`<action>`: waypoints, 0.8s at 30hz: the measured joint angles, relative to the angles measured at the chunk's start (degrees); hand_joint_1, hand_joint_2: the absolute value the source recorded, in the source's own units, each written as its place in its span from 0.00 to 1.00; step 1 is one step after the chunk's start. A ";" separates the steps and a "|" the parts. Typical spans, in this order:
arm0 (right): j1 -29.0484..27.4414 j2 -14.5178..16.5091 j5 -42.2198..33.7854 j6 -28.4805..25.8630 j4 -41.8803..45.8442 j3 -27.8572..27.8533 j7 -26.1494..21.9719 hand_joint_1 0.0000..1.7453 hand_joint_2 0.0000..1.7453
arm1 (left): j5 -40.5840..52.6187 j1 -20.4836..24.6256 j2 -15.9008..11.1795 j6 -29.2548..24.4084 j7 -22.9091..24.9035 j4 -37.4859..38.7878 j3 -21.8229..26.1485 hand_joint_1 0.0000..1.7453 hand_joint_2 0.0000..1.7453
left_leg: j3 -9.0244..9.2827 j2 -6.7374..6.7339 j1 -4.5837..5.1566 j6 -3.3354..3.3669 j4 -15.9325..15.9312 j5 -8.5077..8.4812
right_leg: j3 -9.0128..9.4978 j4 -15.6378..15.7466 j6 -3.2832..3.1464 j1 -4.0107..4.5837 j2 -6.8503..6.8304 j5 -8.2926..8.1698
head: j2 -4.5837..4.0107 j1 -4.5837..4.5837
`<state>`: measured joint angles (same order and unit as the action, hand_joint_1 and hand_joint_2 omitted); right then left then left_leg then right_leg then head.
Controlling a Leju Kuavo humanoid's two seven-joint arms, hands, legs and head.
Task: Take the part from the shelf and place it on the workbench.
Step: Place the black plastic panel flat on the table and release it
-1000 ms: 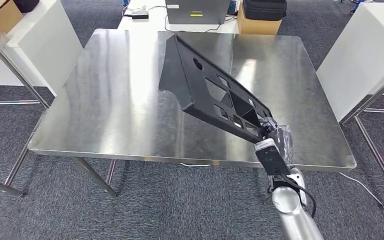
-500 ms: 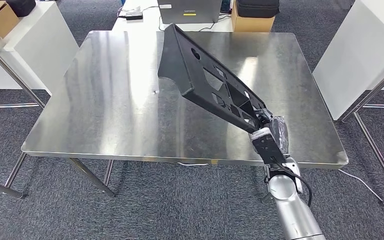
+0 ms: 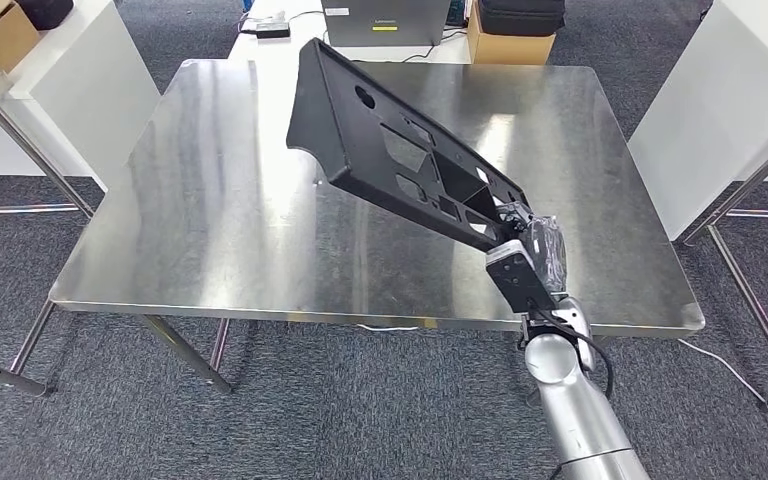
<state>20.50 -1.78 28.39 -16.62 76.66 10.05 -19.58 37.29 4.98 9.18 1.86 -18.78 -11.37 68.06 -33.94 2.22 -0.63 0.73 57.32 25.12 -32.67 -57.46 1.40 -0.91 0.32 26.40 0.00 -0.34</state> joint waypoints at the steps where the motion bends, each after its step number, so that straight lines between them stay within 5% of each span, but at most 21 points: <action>1: 0.09 0.09 0.05 0.01 -0.09 0.02 0.00 1.00 1.00 | -0.09 0.01 0.00 0.01 -0.08 0.00 0.07 0.00 1.00 | 0.00 0.00 0.03 0.00 0.00 0.00 | 0.00 0.00 0.00 -0.03 0.00 0.00 | 0.00 0.00; 13: 0.98 0.59 1.35 0.03 -0.31 0.11 0.85 1.00 1.00 | -0.24 0.13 0.04 0.90 -0.66 0.00 0.36 0.00 1.00 | -0.09 0.00 0.06 0.11 0.17 0.08 | -0.03 0.04 0.08 -0.34 0.00 -0.04 | 0.00 -0.02; 16: 0.65 0.60 1.44 0.03 -0.20 0.11 0.90 1.00 1.00 | -0.08 0.15 0.05 0.94 -0.70 0.00 0.36 0.00 1.00 | -0.39 0.01 0.09 0.84 0.67 0.33 | 0.02 0.25 0.38 -0.81 0.02 -0.20 | 0.00 -0.04; 19: 0.38 0.51 1.46 0.03 0.37 0.10 0.92 1.00 1.00 | 0.09 0.18 0.18 0.94 -0.73 0.00 0.34 0.00 1.00 | 0.59 -0.13 -0.29 1.85 -1.16 -0.54 | -0.07 0.24 0.69 -0.35 -0.01 -0.05 | 0.00 -0.03; 22: 0.22 0.23 1.47 0.03 0.64 0.16 0.93 1.00 1.00 | 0.11 0.29 0.38 0.94 -0.78 0.00 0.34 0.00 1.00 | 1.55 -0.39 -0.76 2.40 -2.81 -1.33 | -3.61 -7.12 0.34 -0.28 -0.12 3.49 | 0.00 0.16; 24: -0.24 0.04 1.49 0.03 0.64 0.18 1.02 1.00 1.00 | 0.14 0.30 0.42 0.94 -0.77 0.00 0.34 0.00 1.00 | 1.48 -0.37 -0.86 2.31 -2.76 -1.27 | -6.85 -13.65 0.72 -0.65 -0.14 5.73 | 0.00 0.20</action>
<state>20.27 -1.74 29.87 -16.59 77.31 10.23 -18.57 37.42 5.29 9.60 2.80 -19.55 -11.37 68.40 -32.46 1.85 -1.49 3.03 54.55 23.84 -39.52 -71.11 2.11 -1.56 0.18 32.13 0.00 -0.14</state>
